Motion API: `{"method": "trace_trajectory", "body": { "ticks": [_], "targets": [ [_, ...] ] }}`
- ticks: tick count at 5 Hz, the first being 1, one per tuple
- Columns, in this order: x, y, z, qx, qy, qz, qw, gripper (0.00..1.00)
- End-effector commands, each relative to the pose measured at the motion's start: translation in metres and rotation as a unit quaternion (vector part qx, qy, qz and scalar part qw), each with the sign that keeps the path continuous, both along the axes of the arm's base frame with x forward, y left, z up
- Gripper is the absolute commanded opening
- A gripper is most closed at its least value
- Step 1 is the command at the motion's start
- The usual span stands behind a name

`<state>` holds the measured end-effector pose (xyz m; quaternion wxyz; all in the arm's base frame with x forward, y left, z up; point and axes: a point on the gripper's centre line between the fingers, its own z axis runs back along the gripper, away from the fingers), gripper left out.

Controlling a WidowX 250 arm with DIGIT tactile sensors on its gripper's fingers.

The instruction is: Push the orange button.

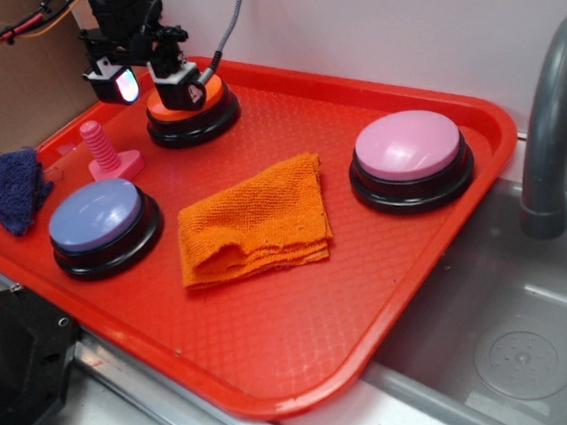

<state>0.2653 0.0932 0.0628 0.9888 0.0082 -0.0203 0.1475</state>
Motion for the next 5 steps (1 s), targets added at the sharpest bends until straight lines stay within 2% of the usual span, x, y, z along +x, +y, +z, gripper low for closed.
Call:
{"method": "trace_trajectory", "body": {
  "ticks": [1,5],
  "targets": [
    [0.008,0.010,0.043,0.025,-0.057,0.000,0.998,1.00],
    [0.003,0.003,0.073,0.031,-0.072,-0.004,0.997,1.00]
  ]
}}
